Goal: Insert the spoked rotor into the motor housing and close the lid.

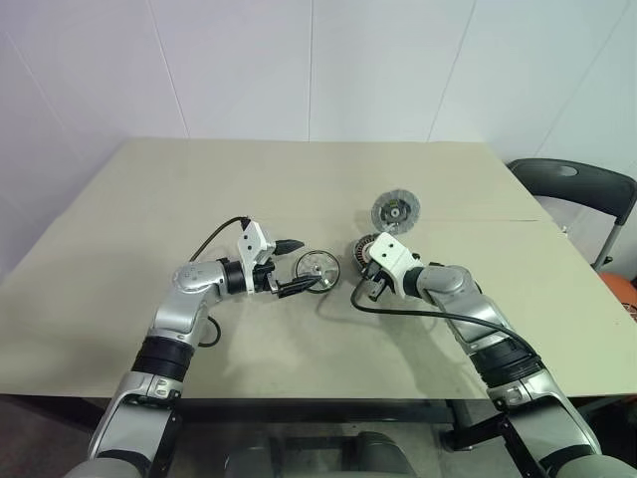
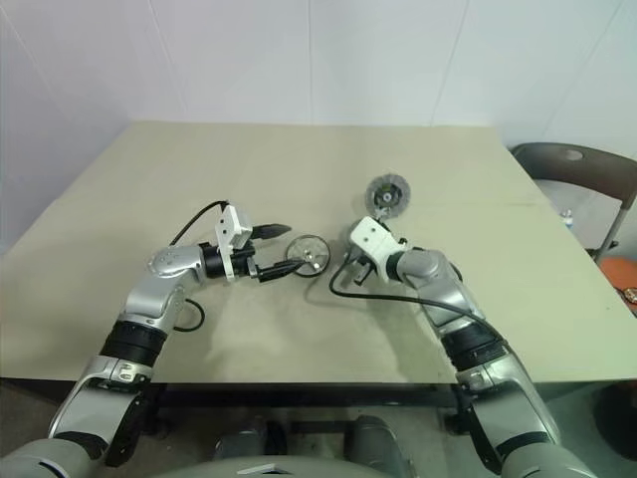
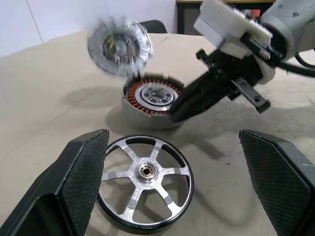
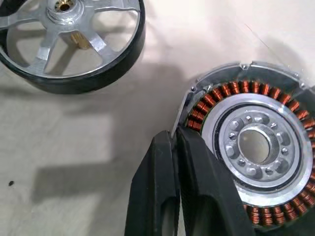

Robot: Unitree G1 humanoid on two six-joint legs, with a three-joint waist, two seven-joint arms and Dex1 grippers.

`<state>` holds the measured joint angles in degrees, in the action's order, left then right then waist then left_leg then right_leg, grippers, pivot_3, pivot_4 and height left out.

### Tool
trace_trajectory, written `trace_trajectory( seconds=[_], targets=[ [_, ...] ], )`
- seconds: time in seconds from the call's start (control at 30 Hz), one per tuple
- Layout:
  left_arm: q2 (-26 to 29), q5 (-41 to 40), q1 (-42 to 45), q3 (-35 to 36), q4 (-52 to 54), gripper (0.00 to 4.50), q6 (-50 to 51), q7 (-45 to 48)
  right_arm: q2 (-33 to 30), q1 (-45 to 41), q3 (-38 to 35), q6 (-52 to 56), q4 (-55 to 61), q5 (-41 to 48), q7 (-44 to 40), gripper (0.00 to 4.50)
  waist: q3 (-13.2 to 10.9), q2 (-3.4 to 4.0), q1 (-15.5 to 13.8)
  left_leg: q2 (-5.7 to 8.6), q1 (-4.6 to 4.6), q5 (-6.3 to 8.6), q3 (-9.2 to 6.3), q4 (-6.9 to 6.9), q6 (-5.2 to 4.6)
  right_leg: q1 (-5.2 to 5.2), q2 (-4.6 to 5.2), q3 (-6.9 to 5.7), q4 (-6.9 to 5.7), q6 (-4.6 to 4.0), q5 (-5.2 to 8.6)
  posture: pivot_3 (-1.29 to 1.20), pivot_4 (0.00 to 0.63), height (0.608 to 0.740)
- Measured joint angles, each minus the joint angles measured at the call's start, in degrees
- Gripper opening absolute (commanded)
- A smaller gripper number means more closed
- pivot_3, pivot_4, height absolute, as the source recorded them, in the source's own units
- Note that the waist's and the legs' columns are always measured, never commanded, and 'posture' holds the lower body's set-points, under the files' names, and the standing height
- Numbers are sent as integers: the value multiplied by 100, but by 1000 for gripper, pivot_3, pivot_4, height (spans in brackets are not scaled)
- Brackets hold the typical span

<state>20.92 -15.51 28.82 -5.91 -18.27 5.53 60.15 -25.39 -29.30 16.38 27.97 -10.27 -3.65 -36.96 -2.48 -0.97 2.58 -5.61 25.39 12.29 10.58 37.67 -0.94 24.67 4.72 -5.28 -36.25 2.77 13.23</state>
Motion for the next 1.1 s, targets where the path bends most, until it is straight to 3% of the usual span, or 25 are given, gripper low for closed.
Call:
trace_trajectory(
  seconds=[0.4, 0.73, 1.1],
  targets=[
    [0, 1, 2, 0, 42, 4500, -2, -9, -95, 82, -201, 116, 227, 419, -474, 31, -1, 2, 0, 0, 1, 0, 0, -5, 0, 3, -1, 0, 0, 0, 0, 0, 0, 740],
    [16, 1, 1, 0, 41, 4500, -35, -5, -1160, 385, -66, 1054, 2248, 1014, -1764, 31, -3, 4, -10, -1, 5, 0, -3, -7, 0, 30, 1, 1, 2, -1, 1, 0, 0, 740],
    [14, 2, 2, 0, 38, 4500, -92, 7, -1770, 944, 365, 1572, 3030, 1043, -1971, 31, -2, 0, -30, 2, 6, 2, -2, -8, -2, 30, 7, 0, 11, -1, 2, 0, 0, 740]
  ],
)
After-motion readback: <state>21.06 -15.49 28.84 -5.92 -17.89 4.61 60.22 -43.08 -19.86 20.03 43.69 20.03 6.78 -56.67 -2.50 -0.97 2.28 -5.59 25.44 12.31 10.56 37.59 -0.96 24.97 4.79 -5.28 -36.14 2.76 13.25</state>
